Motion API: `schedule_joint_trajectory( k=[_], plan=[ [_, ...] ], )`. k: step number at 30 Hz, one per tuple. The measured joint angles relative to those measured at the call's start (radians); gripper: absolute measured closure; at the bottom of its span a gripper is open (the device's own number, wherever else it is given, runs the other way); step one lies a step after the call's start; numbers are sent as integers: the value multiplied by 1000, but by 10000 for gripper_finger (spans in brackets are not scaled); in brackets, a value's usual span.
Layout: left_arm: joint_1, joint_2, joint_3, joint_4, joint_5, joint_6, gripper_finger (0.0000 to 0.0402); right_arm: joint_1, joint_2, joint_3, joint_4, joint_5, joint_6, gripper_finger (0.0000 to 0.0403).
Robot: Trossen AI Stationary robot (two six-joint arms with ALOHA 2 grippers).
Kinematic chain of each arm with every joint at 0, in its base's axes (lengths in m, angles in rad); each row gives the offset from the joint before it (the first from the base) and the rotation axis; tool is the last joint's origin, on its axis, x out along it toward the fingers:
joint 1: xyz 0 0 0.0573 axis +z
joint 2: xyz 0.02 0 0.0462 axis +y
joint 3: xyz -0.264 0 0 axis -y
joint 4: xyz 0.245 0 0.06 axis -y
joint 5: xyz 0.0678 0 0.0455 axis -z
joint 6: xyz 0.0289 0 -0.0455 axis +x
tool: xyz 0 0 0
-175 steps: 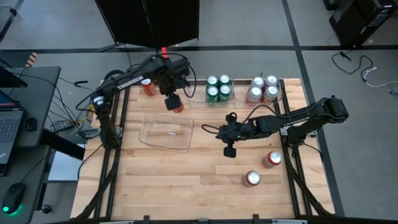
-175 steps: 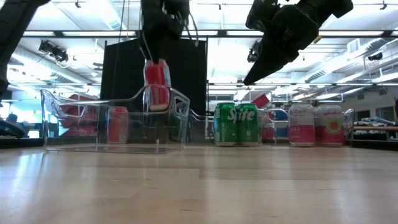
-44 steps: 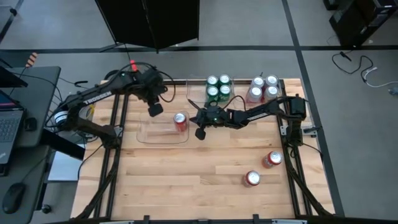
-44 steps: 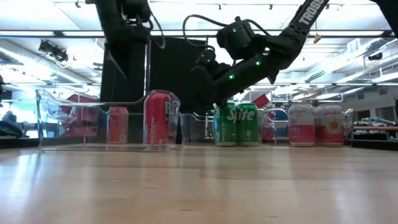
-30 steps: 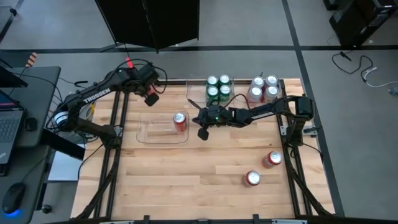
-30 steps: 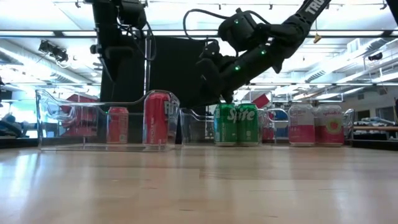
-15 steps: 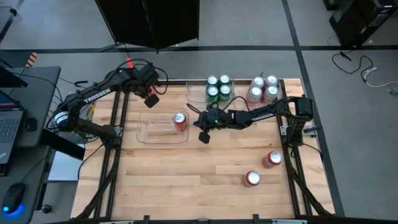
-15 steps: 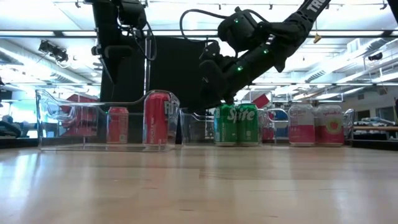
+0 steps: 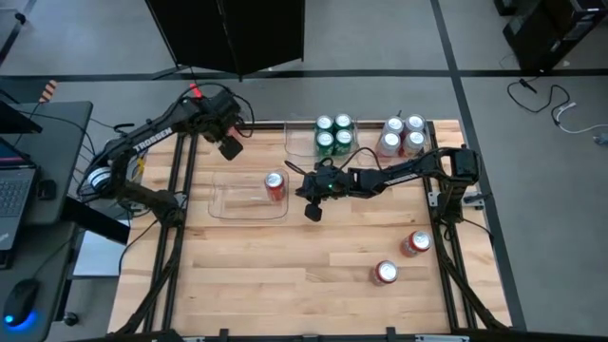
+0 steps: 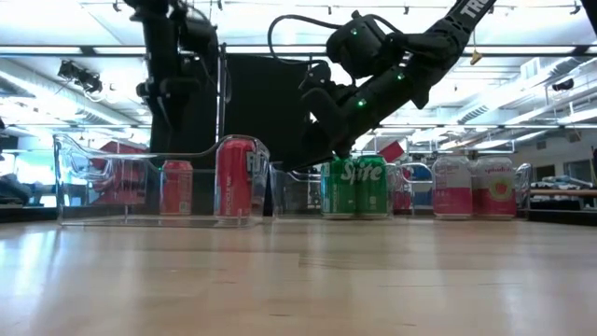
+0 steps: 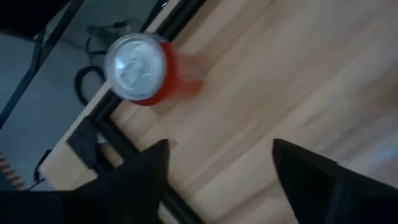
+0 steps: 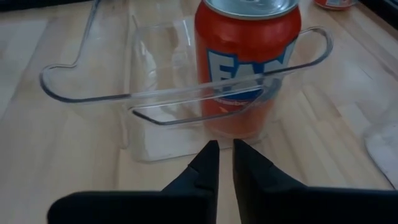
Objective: Sort soda cans
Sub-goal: Put the top red soda can into the bottom transparent bin
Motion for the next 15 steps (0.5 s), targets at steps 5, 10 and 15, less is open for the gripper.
schedule_joint_trajectory(
  k=[5,10,15],
  plan=[
    [83,95,0,33,-18,85,62,1,0,0,-1,-9,0,366],
    [142,171,30,57,-17,147,47,1,0,0,-5,-21,0,366],
    [197,222,86,75,-2,173,46,2,0,0,-19,-21,0,366]
  ],
)
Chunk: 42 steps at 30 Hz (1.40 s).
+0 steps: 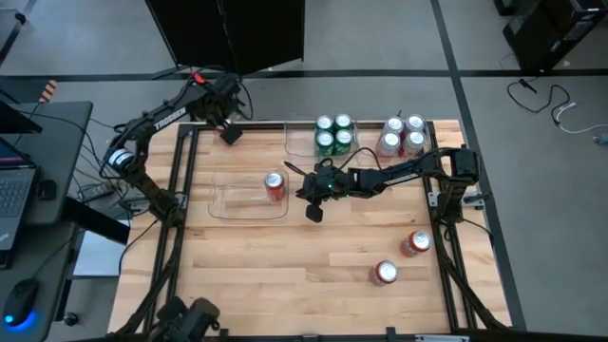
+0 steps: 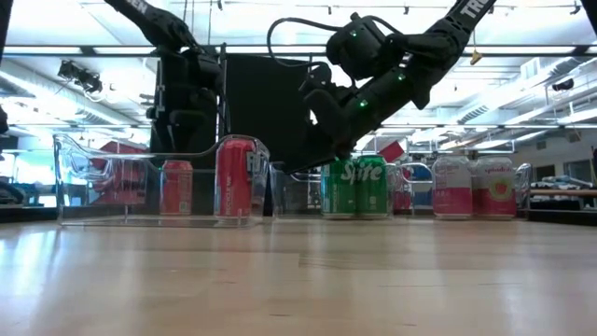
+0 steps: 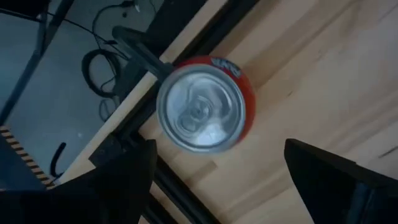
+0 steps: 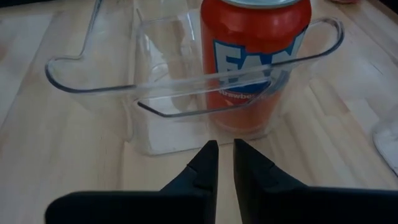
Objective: Sort soda cans
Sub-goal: Put the top red soda can into the bottom transparent bin
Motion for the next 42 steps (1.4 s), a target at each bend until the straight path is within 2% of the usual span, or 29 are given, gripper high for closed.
schedule_joint_trajectory(
  k=[6,18,29,38,42],
  plan=[
    [43,41,16,-1,95,9,46,6,0,0,-19,0,0,366],
    [62,101,20,97,57,35,46,29,0,0,-22,0,-11,365],
    [42,102,119,-55,82,24,46,31,0,0,-22,0,-11,363],
    [70,103,115,-73,72,8,46,31,0,0,-24,0,-11,363],
    [98,103,103,-31,68,23,46,31,0,0,-24,-2,-11,363]
  ],
)
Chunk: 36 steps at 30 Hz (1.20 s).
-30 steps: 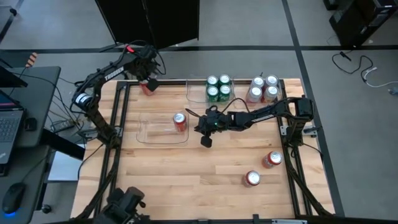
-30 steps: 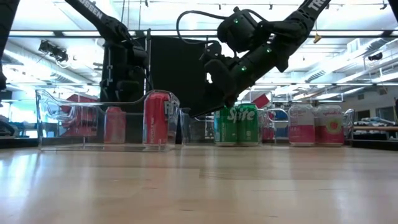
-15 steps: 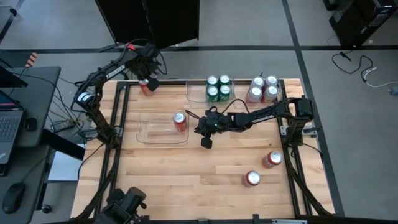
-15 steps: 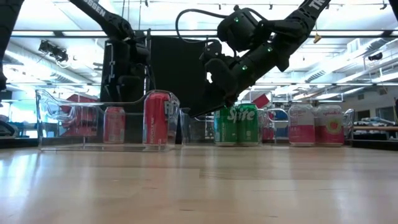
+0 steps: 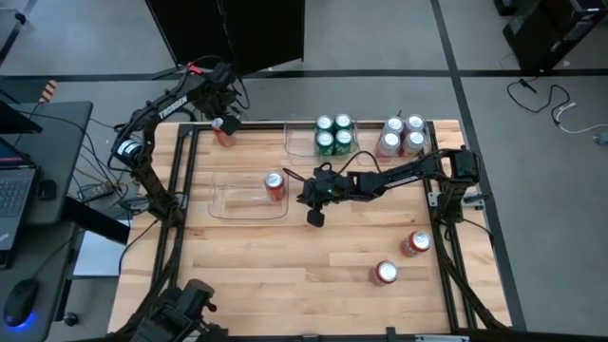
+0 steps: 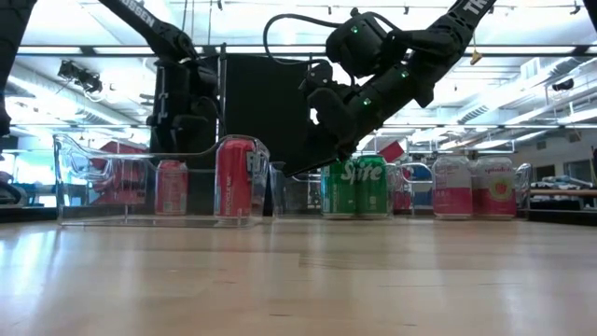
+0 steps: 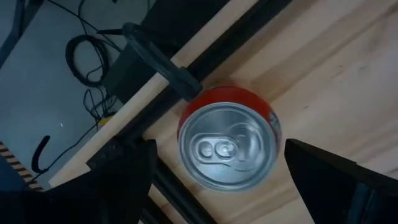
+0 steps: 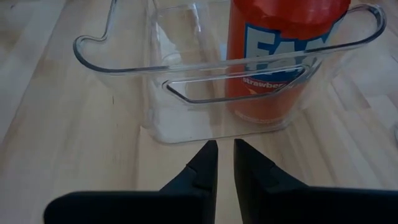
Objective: Sort soda cans
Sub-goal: Put the top red soda can into the bottom transparent bin
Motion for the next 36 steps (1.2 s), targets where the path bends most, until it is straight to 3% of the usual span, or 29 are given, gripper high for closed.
schedule_joint_trajectory(
  k=[6,25,30,36],
  plan=[
    [18,0,-30,23,74,9,46,0,0,0,0,-3,0,363],
    [16,0,-179,144,81,86,61,7,0,0,0,-4,-7,363],
    [-8,0,-166,133,49,108,110,7,0,0,0,-4,-7,363],
    [-52,2,-82,90,45,117,110,7,0,0,0,-4,-7,363]
  ],
)
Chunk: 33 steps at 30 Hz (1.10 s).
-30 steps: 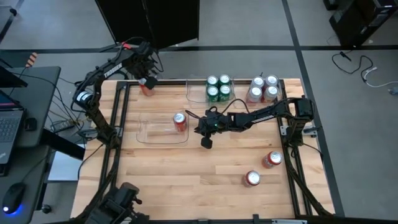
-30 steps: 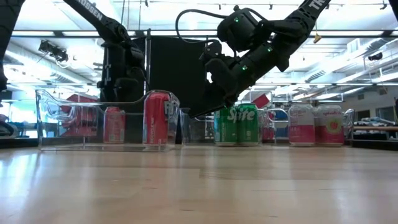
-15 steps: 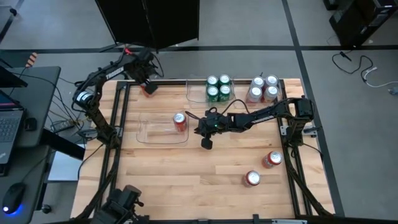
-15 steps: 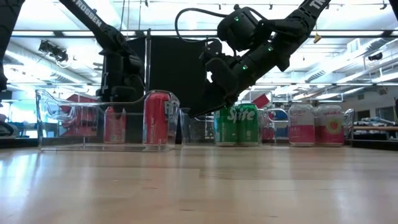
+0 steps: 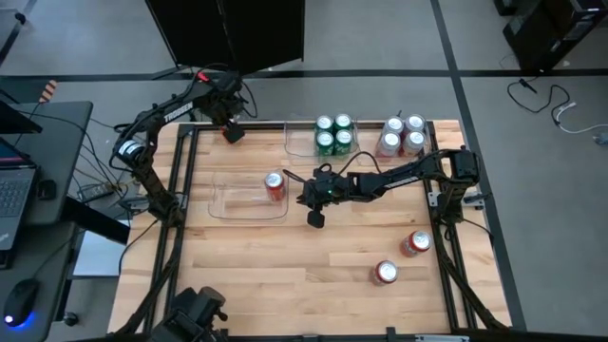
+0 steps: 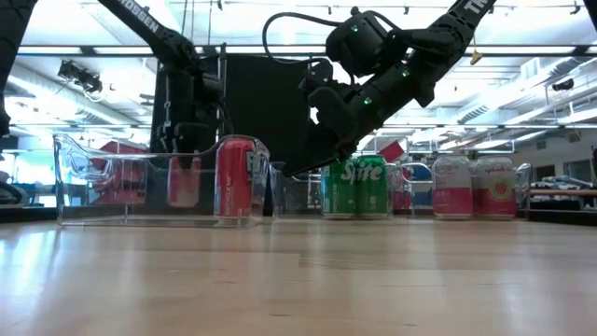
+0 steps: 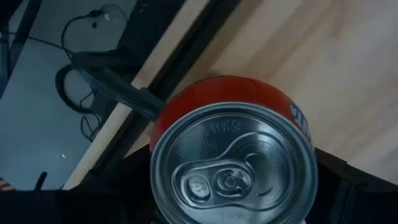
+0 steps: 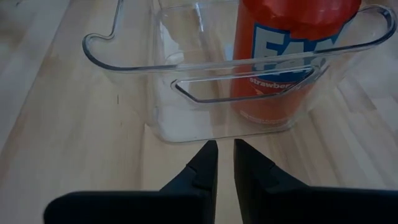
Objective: Sort soda cans
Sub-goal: Put the top red soda can into the bottom transparent bin
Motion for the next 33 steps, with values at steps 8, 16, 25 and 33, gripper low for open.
schedule_joint_trajectory(
  k=[8,16,25,33],
  plan=[
    [-98,-2,181,-234,50,19,110,0,0,0,-8,0,-4,362],
    [-251,-65,235,-361,60,20,110,0,0,0,-8,0,-9,355],
    [-426,-228,143,-368,77,-75,110,0,0,0,-7,0,-16,343],
    [-629,-332,-11,-269,95,-188,110,0,0,0,-7,0,-18,345]
  ],
)
